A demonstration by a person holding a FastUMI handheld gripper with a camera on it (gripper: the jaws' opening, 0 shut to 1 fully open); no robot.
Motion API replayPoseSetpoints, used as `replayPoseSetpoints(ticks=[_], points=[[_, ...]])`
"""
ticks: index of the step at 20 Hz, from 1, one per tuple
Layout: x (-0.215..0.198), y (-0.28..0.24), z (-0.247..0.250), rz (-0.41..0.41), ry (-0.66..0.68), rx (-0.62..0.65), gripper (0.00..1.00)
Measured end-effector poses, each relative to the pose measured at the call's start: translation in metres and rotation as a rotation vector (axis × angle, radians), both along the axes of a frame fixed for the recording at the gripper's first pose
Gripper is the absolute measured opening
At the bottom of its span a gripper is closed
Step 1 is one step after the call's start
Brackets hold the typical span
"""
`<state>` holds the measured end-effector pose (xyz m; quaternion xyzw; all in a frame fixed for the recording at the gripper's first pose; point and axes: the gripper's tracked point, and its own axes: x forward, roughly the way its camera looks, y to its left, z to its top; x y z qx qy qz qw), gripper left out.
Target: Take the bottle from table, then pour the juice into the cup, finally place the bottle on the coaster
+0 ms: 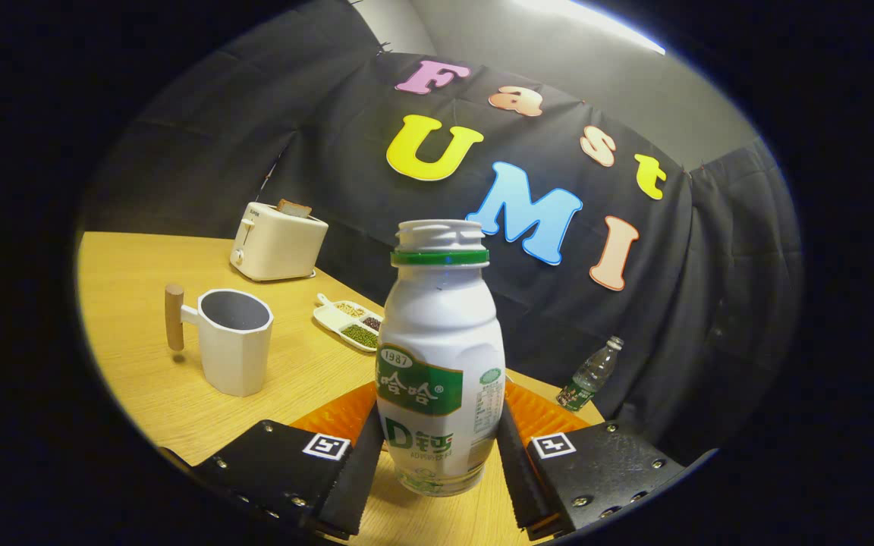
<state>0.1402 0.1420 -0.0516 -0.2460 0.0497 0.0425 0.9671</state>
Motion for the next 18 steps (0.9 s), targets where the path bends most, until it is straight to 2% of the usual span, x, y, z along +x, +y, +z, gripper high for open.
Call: replayPoseSetpoints(ticks=[9,18], points=[[0.016,0.022,-0.012,0.05,0.053,-0.148,0.72],[0.029,0.053,-0.02,0.096,0.04,-0.409,0.72]])
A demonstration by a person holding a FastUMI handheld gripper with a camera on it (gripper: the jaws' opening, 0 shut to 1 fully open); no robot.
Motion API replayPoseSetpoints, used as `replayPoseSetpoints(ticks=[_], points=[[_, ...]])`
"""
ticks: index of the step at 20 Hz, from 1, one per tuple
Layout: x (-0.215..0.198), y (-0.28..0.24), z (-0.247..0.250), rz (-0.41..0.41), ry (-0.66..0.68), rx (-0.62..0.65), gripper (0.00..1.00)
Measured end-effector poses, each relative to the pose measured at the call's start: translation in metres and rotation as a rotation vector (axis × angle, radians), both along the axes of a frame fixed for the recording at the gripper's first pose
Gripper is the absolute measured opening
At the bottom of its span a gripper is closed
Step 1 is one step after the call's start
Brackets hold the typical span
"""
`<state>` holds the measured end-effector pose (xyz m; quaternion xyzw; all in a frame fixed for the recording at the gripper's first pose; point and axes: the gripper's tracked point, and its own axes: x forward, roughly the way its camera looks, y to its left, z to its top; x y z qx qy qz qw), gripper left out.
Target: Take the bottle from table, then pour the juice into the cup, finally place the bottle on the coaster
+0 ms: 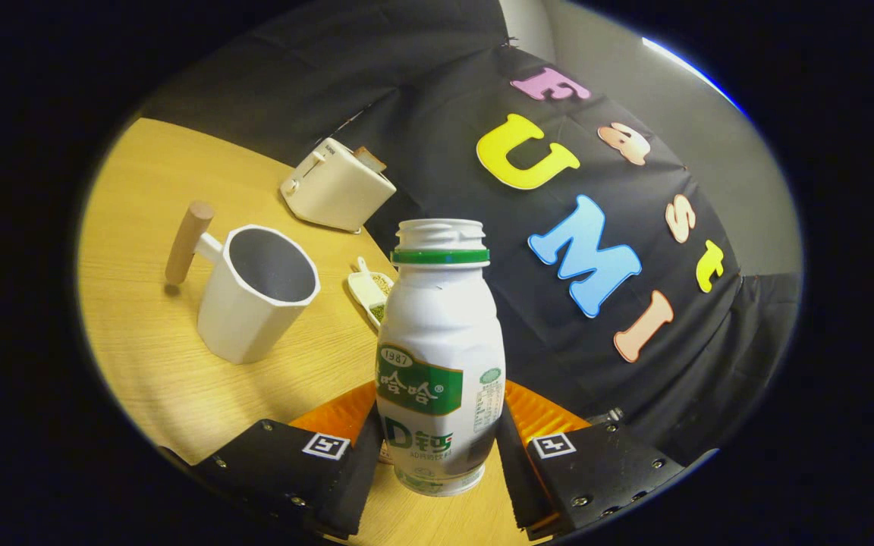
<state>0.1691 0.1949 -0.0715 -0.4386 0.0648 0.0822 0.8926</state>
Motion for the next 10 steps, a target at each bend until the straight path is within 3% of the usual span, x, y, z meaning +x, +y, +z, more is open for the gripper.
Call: replayPoseSetpoints(ticks=[10], points=[[0.016,0.007,-0.001,0.009,-0.025,-0.241,0.72]])
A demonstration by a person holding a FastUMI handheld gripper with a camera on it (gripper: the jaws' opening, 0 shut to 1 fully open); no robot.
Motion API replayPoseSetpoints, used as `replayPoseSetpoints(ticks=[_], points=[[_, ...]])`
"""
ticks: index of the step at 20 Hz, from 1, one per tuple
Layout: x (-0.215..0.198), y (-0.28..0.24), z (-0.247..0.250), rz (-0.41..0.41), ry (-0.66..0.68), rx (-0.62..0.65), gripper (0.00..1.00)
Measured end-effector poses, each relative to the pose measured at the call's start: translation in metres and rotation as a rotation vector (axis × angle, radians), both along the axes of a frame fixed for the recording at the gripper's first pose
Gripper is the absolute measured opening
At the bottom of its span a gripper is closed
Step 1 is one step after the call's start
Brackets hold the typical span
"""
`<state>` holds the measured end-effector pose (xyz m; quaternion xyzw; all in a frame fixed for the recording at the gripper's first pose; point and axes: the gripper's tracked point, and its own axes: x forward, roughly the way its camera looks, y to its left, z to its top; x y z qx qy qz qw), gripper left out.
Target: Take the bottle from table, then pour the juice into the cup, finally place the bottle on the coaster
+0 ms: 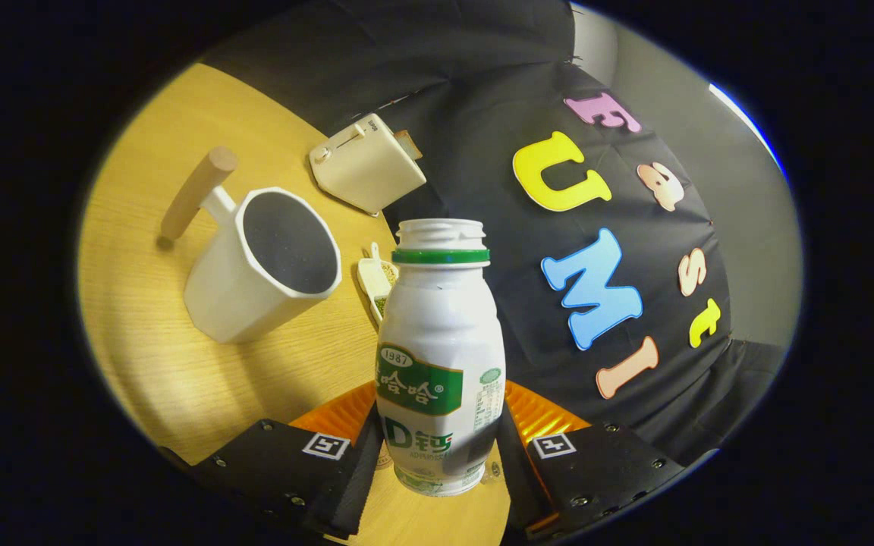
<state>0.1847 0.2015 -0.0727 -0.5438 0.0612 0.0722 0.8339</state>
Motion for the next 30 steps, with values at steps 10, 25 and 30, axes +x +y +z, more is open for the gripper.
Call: replayPoseSetpoints(ticks=[10,25,30], points=[[0.0,-0.002,0.013,0.012,-0.055,-0.202,0.72],[0.012,0.0,0.023,0.024,-0.104,-0.428,0.73],[0.015,0.004,0.034,0.033,-0.144,-0.514,0.72]])
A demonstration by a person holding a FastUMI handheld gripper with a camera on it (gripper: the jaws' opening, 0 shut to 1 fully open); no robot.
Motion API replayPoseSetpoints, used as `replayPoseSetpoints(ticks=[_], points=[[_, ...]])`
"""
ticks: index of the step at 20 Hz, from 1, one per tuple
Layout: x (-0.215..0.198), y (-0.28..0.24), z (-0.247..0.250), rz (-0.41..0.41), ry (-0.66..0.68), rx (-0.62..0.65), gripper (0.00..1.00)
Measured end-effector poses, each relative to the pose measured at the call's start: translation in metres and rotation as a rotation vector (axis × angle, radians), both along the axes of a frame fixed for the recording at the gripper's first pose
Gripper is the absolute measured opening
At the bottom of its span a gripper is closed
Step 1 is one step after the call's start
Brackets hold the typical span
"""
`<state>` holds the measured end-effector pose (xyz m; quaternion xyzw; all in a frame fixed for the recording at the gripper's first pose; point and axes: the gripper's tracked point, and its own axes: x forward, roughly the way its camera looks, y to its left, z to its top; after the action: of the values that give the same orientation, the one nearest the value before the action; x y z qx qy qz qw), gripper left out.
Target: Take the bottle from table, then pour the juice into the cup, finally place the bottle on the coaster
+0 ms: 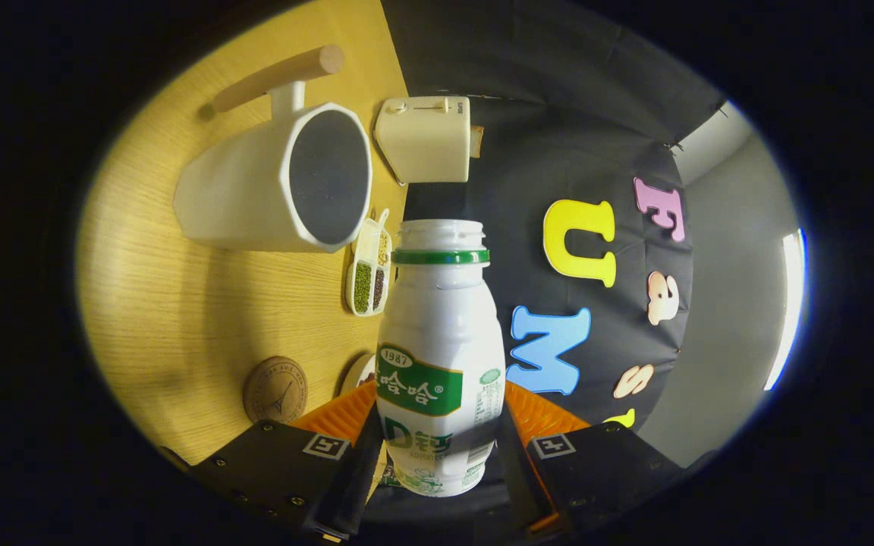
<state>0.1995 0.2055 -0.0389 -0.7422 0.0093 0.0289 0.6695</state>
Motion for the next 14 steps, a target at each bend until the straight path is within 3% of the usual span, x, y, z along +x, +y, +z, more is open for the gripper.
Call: replayPoseSetpoints(ticks=[14], points=[[0.001,0.002,0.015,0.013,-0.031,-0.087,0.72]])
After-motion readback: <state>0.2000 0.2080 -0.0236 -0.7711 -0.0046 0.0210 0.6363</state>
